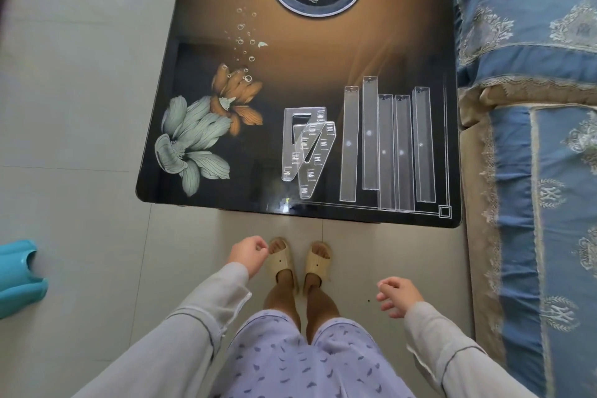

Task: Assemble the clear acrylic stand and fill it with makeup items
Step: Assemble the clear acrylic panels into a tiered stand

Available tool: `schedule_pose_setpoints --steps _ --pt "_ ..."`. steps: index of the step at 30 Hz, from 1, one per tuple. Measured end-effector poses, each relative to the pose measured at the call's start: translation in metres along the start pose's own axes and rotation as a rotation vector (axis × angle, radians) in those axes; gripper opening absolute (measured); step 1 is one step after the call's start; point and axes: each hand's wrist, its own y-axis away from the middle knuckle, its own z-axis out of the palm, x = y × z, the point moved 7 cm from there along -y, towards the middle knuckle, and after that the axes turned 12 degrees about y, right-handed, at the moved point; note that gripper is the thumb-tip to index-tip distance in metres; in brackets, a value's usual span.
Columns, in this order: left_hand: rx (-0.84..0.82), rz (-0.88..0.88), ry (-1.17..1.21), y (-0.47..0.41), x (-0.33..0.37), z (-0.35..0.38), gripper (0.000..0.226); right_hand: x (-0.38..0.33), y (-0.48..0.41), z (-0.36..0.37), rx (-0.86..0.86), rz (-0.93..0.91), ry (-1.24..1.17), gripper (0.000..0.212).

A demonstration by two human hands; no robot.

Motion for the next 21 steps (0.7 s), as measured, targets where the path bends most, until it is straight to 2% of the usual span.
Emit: schedule_pose_setpoints --steps 6,12,17,21 --pt "0.227 0.249 -0.076 -0.040 0.089 -0.019 0.024 -0.030 -0.017 0.009 -0.008 -0.023 0.049 0.006" --pt "0.426 0.510 -0.271 -0.073 0.166 -0.023 0.036 -0.042 -0.025 0.025 -0.030 -0.052 0.065 0.007" --pt "0.445 0.520 -0.327 -0.089 0.189 -0.009 0.049 -0.033 -0.026 0.034 -0.034 -0.049 0.034 0.008" --pt "0.468 0.510 -0.389 -0.093 0.190 -0.004 0.045 -0.023 -0.026 0.033 -0.033 -0.026 0.044 0.007"
